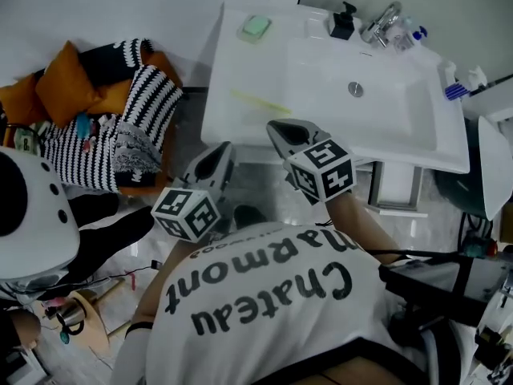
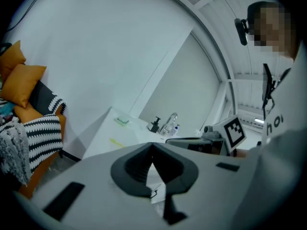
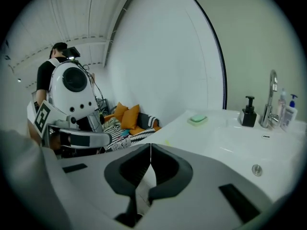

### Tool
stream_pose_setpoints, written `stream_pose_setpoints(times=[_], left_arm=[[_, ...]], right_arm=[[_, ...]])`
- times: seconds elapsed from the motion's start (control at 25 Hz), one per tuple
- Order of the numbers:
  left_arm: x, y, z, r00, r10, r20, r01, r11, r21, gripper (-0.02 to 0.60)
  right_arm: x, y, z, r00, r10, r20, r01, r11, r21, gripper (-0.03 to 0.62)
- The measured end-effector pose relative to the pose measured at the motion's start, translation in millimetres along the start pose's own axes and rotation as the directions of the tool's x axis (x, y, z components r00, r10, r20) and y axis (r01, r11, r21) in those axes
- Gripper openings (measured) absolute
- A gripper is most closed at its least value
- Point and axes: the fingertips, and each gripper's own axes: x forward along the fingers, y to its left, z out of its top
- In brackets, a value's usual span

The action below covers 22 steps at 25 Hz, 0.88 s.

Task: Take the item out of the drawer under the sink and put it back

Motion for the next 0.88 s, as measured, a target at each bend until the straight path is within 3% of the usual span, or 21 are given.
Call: stream_pose_setpoints(times=[0.2, 0.32, 0.88], left_arm=[[14, -42, -21, 0.999, -0.024, -0.029, 0.024, 1.0, 0.012, 0.009], [22, -67, -35, 0.998, -0.041, -0.055, 0.042, 0.999, 0.03, 0.009], [40, -140, -74, 0.994, -0.075, -0.084, 0.079, 0.996, 0.042, 0.008]], right_arm=[[-35, 1, -8, 0.994, 0.091, 0.061, -0.091, 0.996, 0.01, 0.012], [-55, -7, -23, 0.994, 0.096, 0.053, -0.097, 0.995, 0.021, 0.011], [-171, -83, -84, 0.994, -0.085, 0.073, 0.074, 0.987, 0.14, 0.011]])
